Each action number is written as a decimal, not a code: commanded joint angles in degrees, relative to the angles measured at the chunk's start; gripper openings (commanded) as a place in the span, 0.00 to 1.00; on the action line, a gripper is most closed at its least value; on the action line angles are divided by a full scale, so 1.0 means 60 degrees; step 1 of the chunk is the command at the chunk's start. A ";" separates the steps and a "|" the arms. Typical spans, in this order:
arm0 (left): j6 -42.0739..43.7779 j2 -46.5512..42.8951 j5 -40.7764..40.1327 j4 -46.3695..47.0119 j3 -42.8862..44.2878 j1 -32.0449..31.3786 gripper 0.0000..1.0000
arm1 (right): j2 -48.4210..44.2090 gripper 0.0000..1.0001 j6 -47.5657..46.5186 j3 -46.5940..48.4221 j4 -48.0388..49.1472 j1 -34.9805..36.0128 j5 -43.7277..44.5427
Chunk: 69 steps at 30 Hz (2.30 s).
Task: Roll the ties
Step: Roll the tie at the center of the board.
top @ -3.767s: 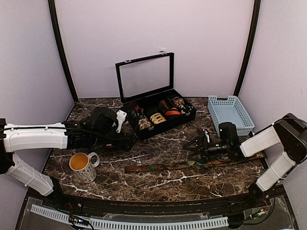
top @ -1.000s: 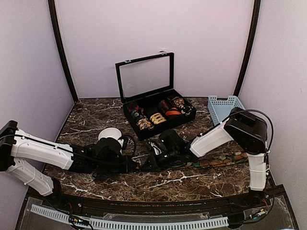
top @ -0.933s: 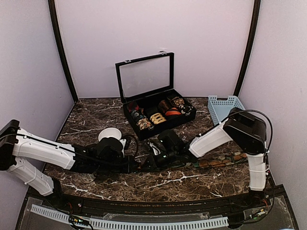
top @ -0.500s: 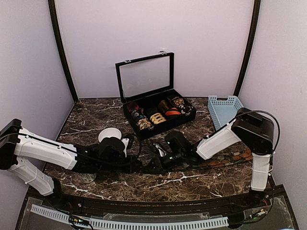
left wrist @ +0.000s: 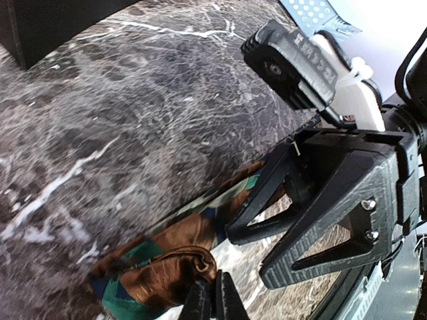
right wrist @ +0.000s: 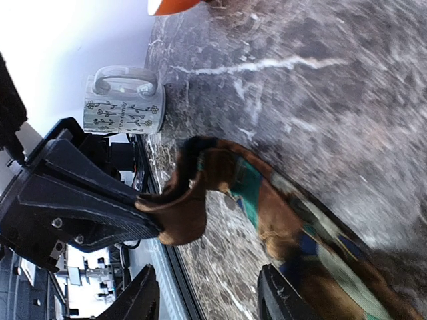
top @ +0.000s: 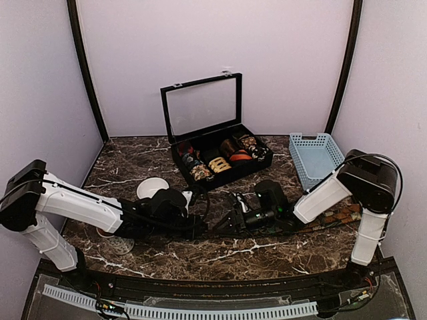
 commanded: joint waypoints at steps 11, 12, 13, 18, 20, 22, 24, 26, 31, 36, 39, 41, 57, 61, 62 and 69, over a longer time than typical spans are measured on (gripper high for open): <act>-0.0672 0.1233 0.1998 0.4055 -0.0997 0.0757 0.02 | -0.0369 0.46 0.0154 -0.0350 0.0397 -0.0268 0.0040; -0.0806 0.1300 0.2140 0.4389 -0.1163 0.0843 0.04 | -0.0352 0.46 0.0048 -0.0272 0.0188 -0.0268 0.0094; -0.0934 0.1359 0.2279 0.4723 -0.1327 0.0919 0.06 | -0.0367 0.45 -0.0062 -0.0186 -0.0043 -0.0275 0.0184; -0.1394 0.1632 0.2555 0.5244 -0.1710 0.1125 0.23 | -0.0327 0.40 -0.0510 0.0272 -0.0965 -0.0264 0.0414; -0.1570 0.1799 0.2641 0.5505 -0.1807 0.1154 0.25 | -0.0273 0.39 -0.0601 0.0442 -0.1173 -0.0254 0.0445; -0.1819 0.1981 0.2744 0.5919 -0.1938 0.1193 0.24 | -0.0204 0.38 -0.0702 0.0652 -0.1399 -0.0212 0.0475; -0.1995 0.2107 0.2808 0.6335 -0.2081 0.1216 0.21 | -0.0120 0.37 -0.0819 0.0832 -0.1662 -0.0157 0.0580; -0.2078 0.2197 0.2833 0.6501 -0.2139 0.1242 0.16 | -0.0016 0.36 -0.0903 0.0977 -0.1871 -0.0117 0.0661; -0.2121 0.2374 0.2961 0.6619 -0.2201 0.1261 0.05 | 0.0256 0.33 -0.0883 0.1286 -0.1992 -0.0079 0.0853; -0.2136 0.2467 0.3060 0.6734 -0.2260 0.1311 0.01 | 0.0671 0.31 -0.0928 0.1694 -0.2202 0.0094 0.0930; -0.2107 0.2475 0.3080 0.6733 -0.2258 0.1319 0.00 | 0.0888 0.30 -0.1021 0.1922 -0.2435 0.0188 0.1063; -0.2115 0.2490 0.3089 0.6738 -0.2254 0.1321 0.00 | 0.0966 0.29 -0.1046 0.2007 -0.2506 0.0218 0.1127; 0.2650 -0.0570 0.2674 0.2591 -0.1075 0.1403 0.62 | 0.0980 0.00 -0.1354 0.1858 -0.2853 0.0237 0.1323; 0.4841 -0.1640 0.1984 0.0798 -0.0505 0.1472 0.82 | 0.0915 0.00 -0.1348 0.1869 -0.2853 0.0238 0.1337; 0.5300 -0.1837 0.1752 0.0645 -0.0498 0.1487 0.83 | 0.0907 0.00 -0.1341 0.1847 -0.2844 0.0237 0.1336; 0.8814 -0.2365 0.1615 0.0510 -0.0948 0.1521 0.83 | 0.0911 0.00 -0.1319 0.1846 -0.2818 0.0237 0.1280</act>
